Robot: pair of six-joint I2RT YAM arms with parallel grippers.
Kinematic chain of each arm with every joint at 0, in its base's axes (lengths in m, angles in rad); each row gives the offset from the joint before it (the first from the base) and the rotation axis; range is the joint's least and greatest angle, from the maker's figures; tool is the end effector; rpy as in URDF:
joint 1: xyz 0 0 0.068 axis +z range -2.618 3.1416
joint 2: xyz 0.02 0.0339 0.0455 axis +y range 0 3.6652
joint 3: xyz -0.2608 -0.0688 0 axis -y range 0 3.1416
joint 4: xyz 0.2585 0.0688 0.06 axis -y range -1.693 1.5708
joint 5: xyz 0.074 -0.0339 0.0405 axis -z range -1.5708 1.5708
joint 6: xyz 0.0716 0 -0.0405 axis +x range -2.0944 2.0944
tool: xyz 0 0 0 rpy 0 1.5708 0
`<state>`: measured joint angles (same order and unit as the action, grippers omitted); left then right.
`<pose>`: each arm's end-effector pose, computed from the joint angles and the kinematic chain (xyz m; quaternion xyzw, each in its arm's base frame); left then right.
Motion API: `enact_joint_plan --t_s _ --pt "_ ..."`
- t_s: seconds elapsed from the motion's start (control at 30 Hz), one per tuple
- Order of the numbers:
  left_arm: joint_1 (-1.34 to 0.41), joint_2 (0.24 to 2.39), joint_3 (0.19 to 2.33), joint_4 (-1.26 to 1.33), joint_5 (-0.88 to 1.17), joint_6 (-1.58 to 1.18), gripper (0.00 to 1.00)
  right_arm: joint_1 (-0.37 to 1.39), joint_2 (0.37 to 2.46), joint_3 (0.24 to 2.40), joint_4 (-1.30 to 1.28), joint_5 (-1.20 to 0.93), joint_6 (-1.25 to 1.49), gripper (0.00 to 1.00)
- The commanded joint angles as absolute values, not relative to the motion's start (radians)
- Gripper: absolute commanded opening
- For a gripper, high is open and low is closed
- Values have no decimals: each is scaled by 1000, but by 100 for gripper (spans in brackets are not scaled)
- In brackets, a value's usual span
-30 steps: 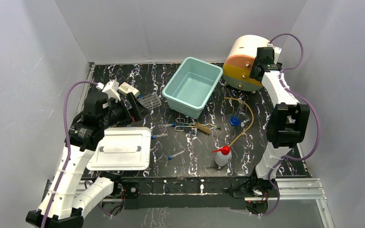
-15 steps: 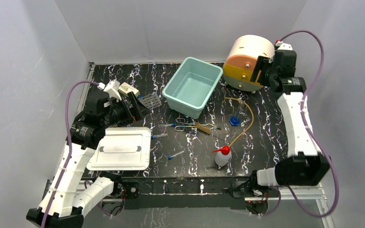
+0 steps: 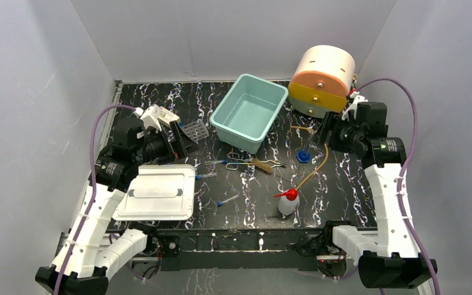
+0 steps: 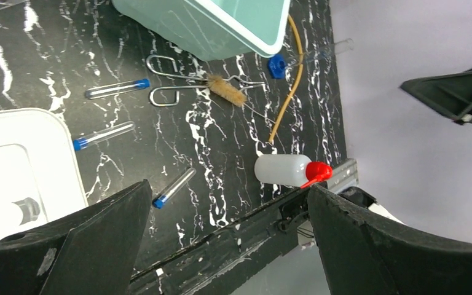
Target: Organize the chemistry lab equipment
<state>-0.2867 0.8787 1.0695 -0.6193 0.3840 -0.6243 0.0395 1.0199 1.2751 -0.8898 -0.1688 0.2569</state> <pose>0.2070 -0.0890 0.3639 -0.0370 0.8314 -0.3776 0.4059 0.2342 0.0213 0.3733 0.0587 0.8881 0.1408 0.4335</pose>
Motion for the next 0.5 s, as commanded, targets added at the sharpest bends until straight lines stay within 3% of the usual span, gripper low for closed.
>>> enact_joint_plan --t_s 0.0,0.47 --pt "-301 881 1053 -576 504 -602 98 43 967 1197 -936 -178 271 76" --pt "-307 906 1040 -564 519 -626 97 97 1118 1019 -548 -36 288 71"
